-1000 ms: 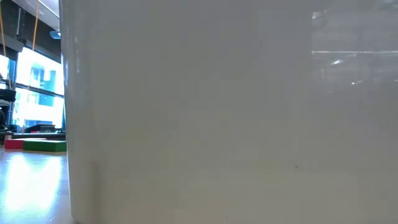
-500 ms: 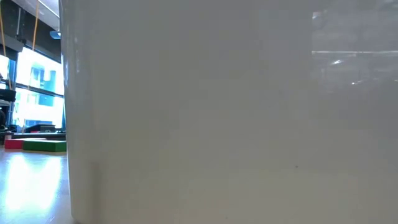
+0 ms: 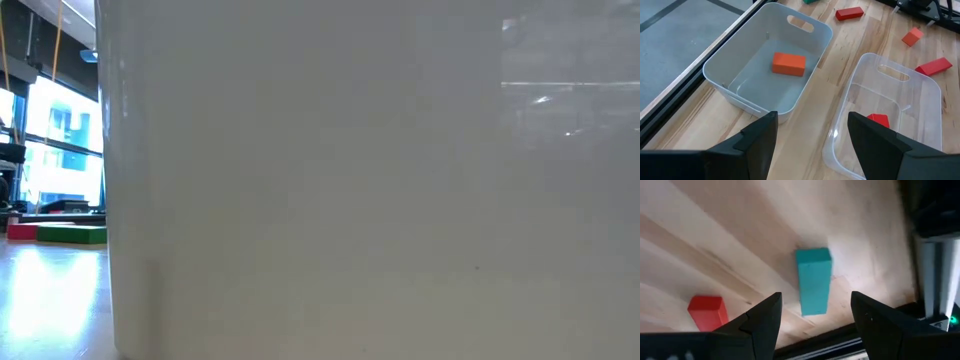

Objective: Sort & place blocks by color
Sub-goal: Put the green block into the white bin

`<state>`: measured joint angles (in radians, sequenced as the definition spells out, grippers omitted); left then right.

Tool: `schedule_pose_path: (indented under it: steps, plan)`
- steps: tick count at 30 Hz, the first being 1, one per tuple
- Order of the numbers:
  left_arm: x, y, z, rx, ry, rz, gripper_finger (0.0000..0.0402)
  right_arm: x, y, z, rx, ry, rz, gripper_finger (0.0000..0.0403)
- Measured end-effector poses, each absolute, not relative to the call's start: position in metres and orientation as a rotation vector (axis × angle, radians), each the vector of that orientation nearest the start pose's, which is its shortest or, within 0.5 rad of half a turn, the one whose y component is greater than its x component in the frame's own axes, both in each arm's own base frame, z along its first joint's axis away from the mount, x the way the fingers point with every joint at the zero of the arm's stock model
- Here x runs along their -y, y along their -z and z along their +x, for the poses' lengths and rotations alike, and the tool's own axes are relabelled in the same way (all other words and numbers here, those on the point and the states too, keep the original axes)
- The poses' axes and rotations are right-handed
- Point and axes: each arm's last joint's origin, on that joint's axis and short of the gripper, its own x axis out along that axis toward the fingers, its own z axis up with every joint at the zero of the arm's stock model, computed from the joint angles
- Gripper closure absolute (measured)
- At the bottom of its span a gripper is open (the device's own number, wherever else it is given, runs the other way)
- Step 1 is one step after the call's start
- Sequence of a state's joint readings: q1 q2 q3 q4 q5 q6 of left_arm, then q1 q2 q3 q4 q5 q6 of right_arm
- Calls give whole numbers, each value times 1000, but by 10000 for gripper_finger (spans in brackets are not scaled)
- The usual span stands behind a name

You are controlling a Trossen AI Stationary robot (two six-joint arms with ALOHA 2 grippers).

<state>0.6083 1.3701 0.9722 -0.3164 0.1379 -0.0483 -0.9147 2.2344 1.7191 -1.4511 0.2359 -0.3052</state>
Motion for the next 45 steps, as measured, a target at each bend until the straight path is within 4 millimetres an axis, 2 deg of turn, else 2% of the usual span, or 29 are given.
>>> schedule_pose_path:
  steps: [22, 30, 45]
  plan:
    - [-162, -259, 240, -662, -481, -304, 172, 314, -152, 234, -1954, 402, 481, 176]
    - [-162, -259, 240, -662, -481, -304, 172, 314, -151, 234, -1964, 323, 415, 176]
    - [-162, -259, 239, -663, -485, -302, 172, 304, -152, 242, -1973, 264, 420, 176]
